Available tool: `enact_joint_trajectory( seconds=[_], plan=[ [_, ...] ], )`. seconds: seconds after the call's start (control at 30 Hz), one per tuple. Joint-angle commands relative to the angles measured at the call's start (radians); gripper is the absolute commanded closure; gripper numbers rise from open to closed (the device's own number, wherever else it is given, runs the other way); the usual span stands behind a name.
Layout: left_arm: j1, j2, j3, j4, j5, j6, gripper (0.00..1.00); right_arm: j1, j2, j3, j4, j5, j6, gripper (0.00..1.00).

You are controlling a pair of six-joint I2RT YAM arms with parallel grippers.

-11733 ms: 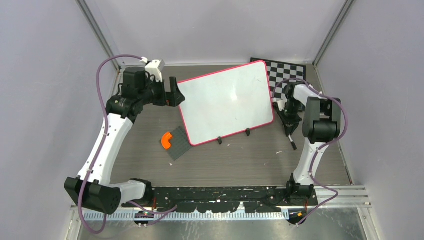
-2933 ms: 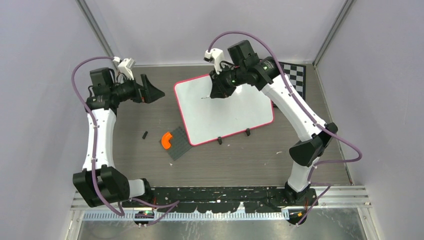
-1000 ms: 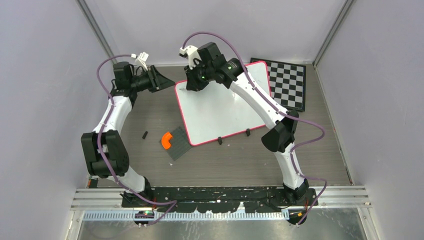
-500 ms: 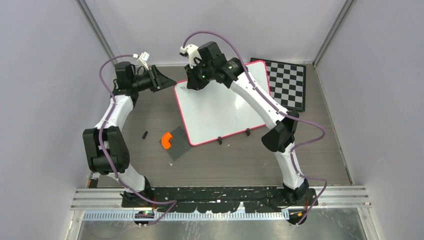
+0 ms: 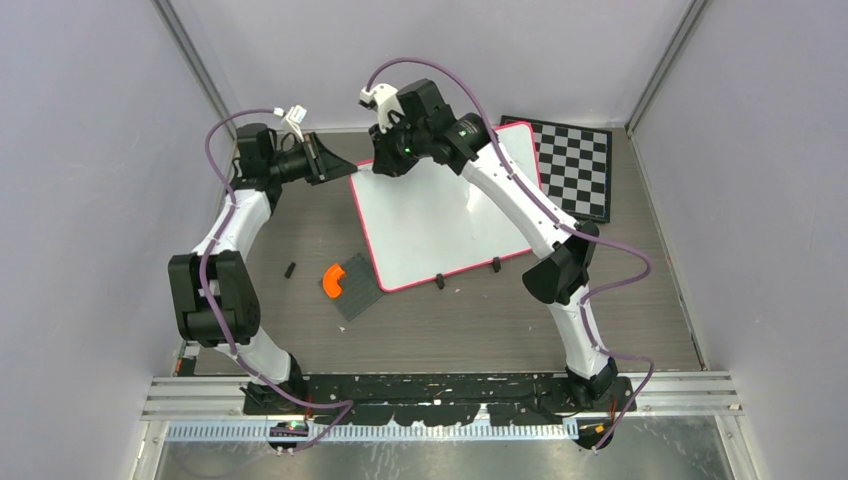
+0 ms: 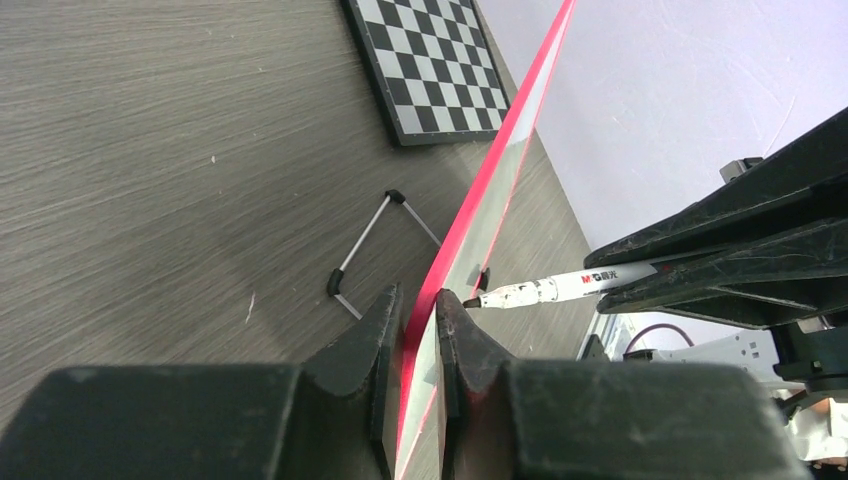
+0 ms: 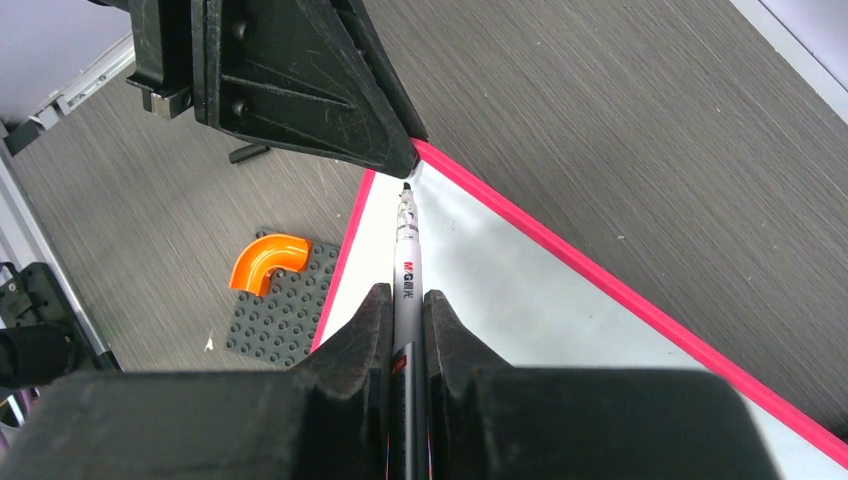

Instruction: Write a sentence on the whiteboard

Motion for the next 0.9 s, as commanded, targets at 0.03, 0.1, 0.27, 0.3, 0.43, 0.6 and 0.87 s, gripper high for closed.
enact_joint_trajectory(
  seconds=[0.03,0.1,0.27,0.3,0.43,0.6,0.87],
  plan=[
    [-0.005,-0.023,0.007,0.007,0.006,0.021,0.91,0.006,0.013,0.043,0.019,0.003,-0.005,1.00],
    [-0.005,-0.028,0.003,0.007,0.003,0.030,0.93,0.006,0.014,0.041,0.019,0.002,-0.005,1.00],
    [-0.005,-0.037,-0.001,0.009,-0.001,0.037,0.94,0.006,0.020,0.041,0.020,0.013,-0.010,1.00],
    [-0.004,-0.038,0.000,0.007,-0.002,0.039,0.95,0.005,0.023,0.041,0.020,0.014,-0.010,1.00],
    [-0.004,-0.039,0.004,-0.003,-0.003,0.045,1.00,0.005,0.018,0.018,0.014,0.018,-0.007,1.00],
    [-0.005,-0.039,0.005,-0.006,-0.007,0.051,1.00,0.005,-0.022,-0.067,0.028,0.021,-0.007,1.00],
    [-0.005,-0.045,-0.003,-0.005,-0.011,0.058,1.00,0.007,-0.078,-0.195,0.055,-0.004,0.010,1.00]
  ],
)
